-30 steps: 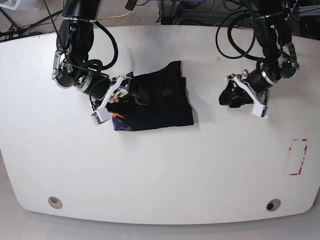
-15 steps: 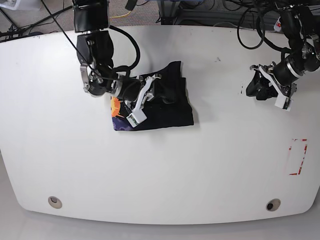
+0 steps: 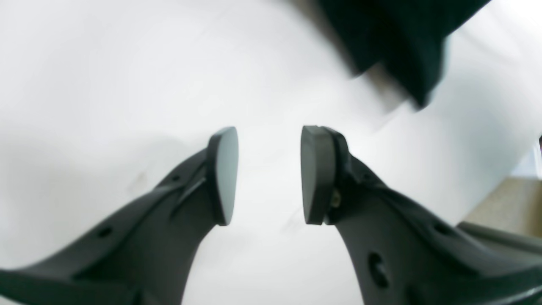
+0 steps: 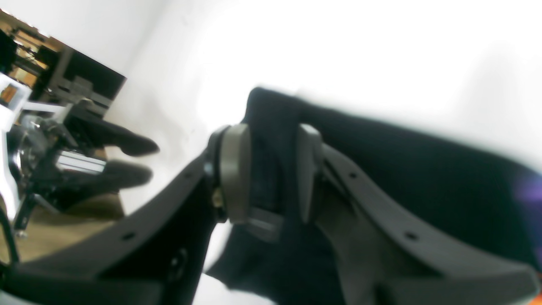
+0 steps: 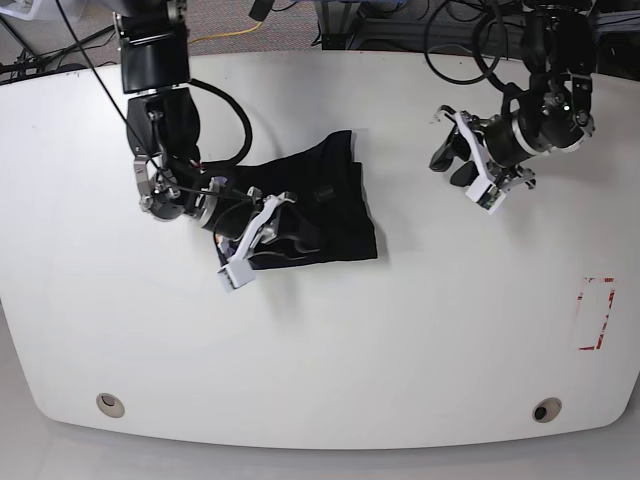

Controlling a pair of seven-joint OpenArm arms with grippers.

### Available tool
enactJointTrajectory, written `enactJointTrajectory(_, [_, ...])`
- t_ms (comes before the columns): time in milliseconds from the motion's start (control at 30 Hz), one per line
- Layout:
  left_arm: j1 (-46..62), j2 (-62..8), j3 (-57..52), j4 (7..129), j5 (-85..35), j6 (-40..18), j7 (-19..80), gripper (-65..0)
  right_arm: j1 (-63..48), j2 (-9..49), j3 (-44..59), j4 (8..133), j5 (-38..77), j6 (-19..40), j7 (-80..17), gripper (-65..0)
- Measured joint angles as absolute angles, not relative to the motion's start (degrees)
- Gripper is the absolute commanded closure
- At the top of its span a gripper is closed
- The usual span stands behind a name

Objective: Fold the T-shirt properly
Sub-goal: 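Release the bundle with the left gripper and lift it away, then grasp the bundle with both grippers and rotate it on the table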

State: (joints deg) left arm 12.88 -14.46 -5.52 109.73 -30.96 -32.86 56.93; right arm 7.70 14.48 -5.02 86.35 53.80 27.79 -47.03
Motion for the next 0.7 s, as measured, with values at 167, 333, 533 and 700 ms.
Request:
enactJointTrajectory(167, [9.5,-10.8,1.7,109.9,-24.4,-32.8,56.3,-22.5,8.1,19.0,-0.6,85.7,52.2,25.5,-47.8,-17.6])
enactJointTrajectory(333, [6.9,-4.8,8.4,109.7,-17.6,-32.9,56.5,-22.5,10.8,20.5,-0.7,82.3,49.2,26.2,-47.5,-17.4])
enactJointTrajectory(533, [6.0,1.3,14.0,106.4,-7.7,-32.9,56.1,-22.5,13.5,20.3,-0.8,75.6,38.8,26.4,-46.4,-17.4])
enactJointTrajectory(700, [4.6,3.2,16.2,102.2,-4.2,-32.9,56.1,-22.5,16.0,18.7,-0.8,72.2,31.9,31.1,-44.7,-17.4])
